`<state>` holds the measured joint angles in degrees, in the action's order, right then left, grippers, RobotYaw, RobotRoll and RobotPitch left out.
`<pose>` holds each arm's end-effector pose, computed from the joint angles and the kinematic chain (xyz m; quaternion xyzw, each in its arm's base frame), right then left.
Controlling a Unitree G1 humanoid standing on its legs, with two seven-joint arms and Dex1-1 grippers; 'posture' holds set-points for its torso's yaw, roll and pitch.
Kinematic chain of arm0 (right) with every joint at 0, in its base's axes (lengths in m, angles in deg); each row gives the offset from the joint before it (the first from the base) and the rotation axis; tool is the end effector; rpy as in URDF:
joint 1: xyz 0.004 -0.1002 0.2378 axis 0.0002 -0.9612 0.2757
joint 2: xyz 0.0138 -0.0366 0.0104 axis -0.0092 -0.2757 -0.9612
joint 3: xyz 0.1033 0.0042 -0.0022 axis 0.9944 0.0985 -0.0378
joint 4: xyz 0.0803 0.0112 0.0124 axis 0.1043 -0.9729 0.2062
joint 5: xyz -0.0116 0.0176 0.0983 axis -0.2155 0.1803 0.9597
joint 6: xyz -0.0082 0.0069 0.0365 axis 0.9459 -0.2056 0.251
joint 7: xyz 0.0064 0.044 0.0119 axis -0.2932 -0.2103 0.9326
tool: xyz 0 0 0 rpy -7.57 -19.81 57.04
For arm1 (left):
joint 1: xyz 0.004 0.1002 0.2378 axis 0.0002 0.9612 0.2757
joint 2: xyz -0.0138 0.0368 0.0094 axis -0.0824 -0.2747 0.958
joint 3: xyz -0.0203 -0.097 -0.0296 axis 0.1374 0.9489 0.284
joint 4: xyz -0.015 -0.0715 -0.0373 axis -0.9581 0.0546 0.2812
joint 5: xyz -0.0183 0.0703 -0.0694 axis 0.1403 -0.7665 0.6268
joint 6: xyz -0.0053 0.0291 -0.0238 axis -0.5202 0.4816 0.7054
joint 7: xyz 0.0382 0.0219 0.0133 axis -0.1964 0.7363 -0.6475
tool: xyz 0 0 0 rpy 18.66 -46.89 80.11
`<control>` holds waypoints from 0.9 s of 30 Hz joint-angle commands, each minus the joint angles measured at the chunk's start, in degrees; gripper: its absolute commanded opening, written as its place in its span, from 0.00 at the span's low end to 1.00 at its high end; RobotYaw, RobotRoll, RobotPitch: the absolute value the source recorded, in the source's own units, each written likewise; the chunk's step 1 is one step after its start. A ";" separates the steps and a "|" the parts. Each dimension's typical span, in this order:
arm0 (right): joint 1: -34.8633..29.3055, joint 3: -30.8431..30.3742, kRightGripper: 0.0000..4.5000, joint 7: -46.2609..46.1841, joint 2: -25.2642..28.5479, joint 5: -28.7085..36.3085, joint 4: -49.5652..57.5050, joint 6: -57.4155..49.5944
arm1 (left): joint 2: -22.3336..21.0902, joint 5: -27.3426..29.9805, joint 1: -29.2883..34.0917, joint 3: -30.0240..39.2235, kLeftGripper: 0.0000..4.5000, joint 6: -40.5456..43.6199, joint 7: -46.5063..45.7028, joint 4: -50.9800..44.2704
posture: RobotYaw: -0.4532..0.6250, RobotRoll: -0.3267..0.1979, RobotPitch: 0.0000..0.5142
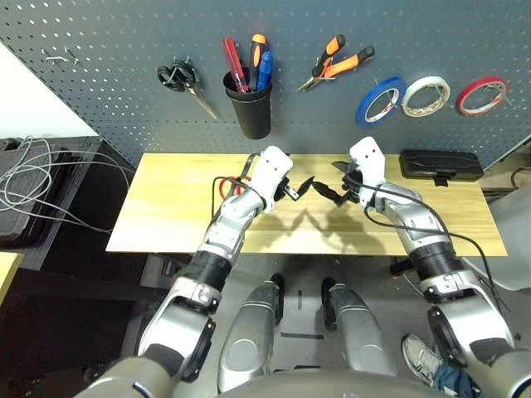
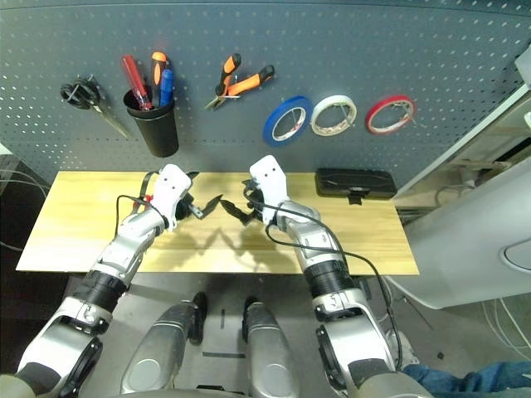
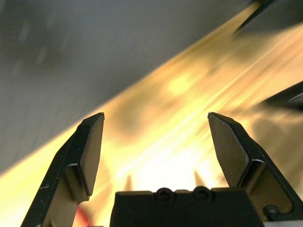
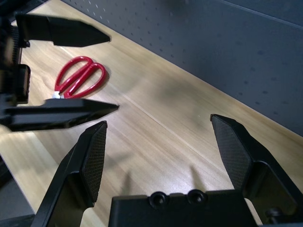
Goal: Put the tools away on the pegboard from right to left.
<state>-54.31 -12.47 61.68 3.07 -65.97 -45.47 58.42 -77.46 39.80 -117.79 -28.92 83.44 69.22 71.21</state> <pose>0.3129 -0.1503 0.0867 -0.1078 0.0977 0.3851 0.9114 0.3024 0.1477 0.0577 0.1764 0.0694 -0.2415 0.9517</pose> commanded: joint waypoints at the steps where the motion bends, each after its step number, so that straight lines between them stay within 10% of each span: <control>1: 1.66 -0.85 1.00 -0.74 -1.65 -1.46 -4.34 1.85 | -0.73 -1.18 -1.40 2.27 0.99 -0.74 -4.45 9.14 | 0.49 0.62 0.49; 27: 3.43 -2.96 1.00 0.61 -7.22 -2.58 -2.91 0.38 | -7.64 -0.85 -5.42 12.34 0.99 -2.77 -18.84 32.01 | 0.45 0.62 0.48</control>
<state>-49.88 -14.34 61.87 -3.75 -68.10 -49.69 59.78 -85.44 39.28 -124.60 -16.58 80.55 49.97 101.81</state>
